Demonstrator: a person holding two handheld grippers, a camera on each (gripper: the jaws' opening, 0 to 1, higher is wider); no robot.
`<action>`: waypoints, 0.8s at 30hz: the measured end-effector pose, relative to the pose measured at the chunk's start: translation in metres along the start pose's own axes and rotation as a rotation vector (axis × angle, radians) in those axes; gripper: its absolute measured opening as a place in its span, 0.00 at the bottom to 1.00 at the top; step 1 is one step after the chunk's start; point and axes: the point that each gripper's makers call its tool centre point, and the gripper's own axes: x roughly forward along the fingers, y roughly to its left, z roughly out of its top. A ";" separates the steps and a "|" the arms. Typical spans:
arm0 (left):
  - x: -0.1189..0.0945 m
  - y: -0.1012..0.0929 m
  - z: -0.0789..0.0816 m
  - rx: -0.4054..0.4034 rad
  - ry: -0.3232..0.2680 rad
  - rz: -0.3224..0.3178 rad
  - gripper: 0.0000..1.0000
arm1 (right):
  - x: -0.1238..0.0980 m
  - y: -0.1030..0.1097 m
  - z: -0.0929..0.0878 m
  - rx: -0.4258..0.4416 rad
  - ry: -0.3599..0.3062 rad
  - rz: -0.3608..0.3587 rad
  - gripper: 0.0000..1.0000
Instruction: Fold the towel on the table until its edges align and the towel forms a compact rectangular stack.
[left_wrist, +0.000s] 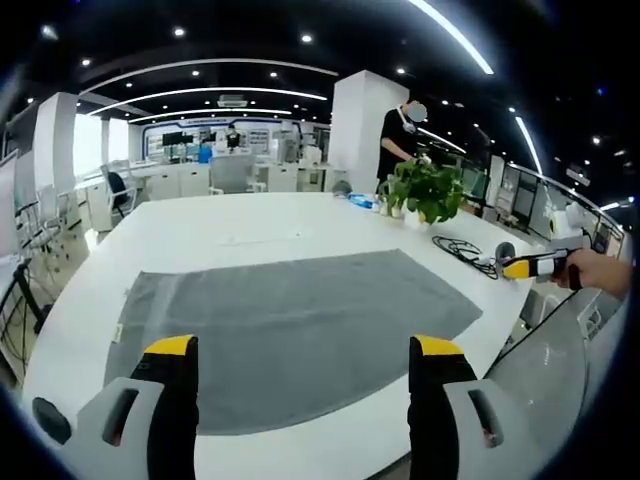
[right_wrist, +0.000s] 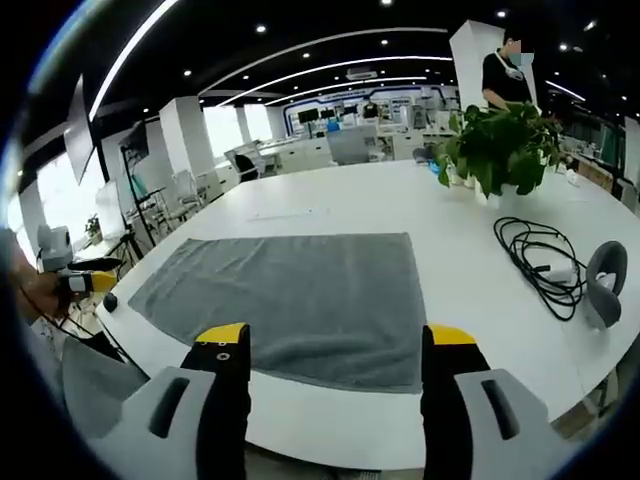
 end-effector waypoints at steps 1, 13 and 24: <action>0.000 -0.001 0.000 0.000 0.000 -0.002 0.89 | 0.000 0.000 0.000 0.001 0.001 0.000 0.69; -0.002 0.007 0.001 0.002 -0.005 0.012 0.90 | 0.004 -0.001 -0.007 0.014 0.018 0.001 0.67; -0.002 0.007 -0.002 -0.010 0.011 0.015 0.90 | 0.004 0.001 -0.008 0.032 0.026 0.003 0.64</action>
